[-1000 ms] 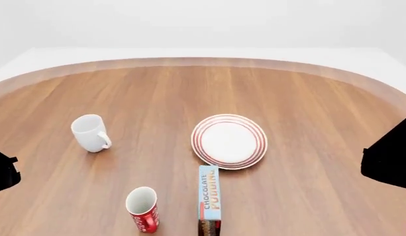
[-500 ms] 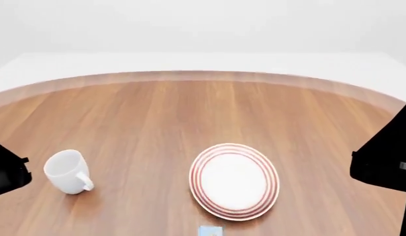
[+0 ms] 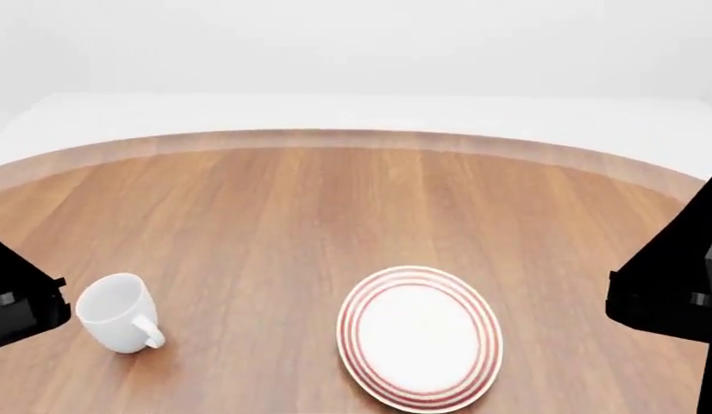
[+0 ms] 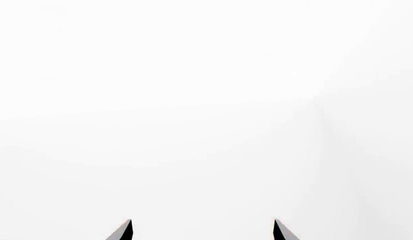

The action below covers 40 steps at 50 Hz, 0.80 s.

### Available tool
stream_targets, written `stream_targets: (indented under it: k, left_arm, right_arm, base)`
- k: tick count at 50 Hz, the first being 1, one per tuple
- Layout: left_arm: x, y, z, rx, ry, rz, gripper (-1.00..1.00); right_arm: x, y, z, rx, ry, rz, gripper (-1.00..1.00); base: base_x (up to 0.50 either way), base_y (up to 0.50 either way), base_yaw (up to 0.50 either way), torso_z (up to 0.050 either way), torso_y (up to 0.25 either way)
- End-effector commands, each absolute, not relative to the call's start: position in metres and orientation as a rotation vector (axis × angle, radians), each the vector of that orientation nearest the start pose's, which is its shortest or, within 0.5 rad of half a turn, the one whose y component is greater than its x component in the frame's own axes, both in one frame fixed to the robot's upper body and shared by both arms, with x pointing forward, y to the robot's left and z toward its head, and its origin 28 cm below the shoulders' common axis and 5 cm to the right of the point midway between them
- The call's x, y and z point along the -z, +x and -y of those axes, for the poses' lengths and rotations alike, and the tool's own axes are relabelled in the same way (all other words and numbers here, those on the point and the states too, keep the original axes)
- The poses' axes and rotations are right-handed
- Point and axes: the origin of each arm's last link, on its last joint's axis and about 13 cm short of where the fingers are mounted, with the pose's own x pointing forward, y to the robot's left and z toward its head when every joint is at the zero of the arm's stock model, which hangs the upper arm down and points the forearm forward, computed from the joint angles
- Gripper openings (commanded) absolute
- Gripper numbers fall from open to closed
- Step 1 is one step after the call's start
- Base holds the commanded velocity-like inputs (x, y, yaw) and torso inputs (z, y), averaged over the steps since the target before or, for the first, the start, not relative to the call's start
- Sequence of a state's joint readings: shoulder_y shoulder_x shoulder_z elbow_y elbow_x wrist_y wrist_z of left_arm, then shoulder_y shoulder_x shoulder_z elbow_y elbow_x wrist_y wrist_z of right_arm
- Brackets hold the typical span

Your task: Pick up the white mug and put it on the plate, and put the chocolate pudding to the right of the plate.

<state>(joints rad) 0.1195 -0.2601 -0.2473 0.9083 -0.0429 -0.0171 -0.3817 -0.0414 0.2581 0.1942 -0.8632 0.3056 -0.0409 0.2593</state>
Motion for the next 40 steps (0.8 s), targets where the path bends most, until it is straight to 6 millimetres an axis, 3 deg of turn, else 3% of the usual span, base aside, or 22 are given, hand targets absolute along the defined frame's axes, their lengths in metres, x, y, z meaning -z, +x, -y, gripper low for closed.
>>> stream_targets:
  k: [1, 6, 15, 31, 40]
  left_arm:
    - [-0.185, 0.146, -0.263, -0.422, 0.159, 0.837, 1.0]
    - [-0.185, 0.147, -0.263, -0.418, 0.155, 0.828, 1.0]
    - [-0.184, 0.149, -0.262, -0.409, 0.154, 0.818, 1.0]
    - [-0.178, 0.155, -0.261, -0.383, 0.157, 0.745, 1.0]
    - [-0.176, 0.156, -0.26, -0.389, 0.188, 0.729, 1.0]
  right_arm:
    - [-0.189, 0.158, 0.145, 0.213, 0.049, 0.886, 1.0]
    - [-0.189, 0.159, 0.144, 0.215, 0.036, 0.876, 1.0]
    - [-0.187, 0.159, 0.143, 0.197, 0.027, 0.875, 1.0]
    - [-0.185, 0.16, 0.144, 0.206, 0.023, 0.864, 1.0]
    - [-0.184, 0.16, 0.144, 0.203, 0.023, 0.858, 1.0]
  base:
    - [0.0, 0.0, 0.0, 0.0, 0.0]
    - [0.0, 0.04, 0.0, 0.0, 0.0]
    - [0.0, 0.45, 0.0, 0.0, 0.0]
    - [0.0, 0.0, 0.0, 0.0, 0.0]
    - [0.0, 0.0, 0.0, 0.0, -0.25]
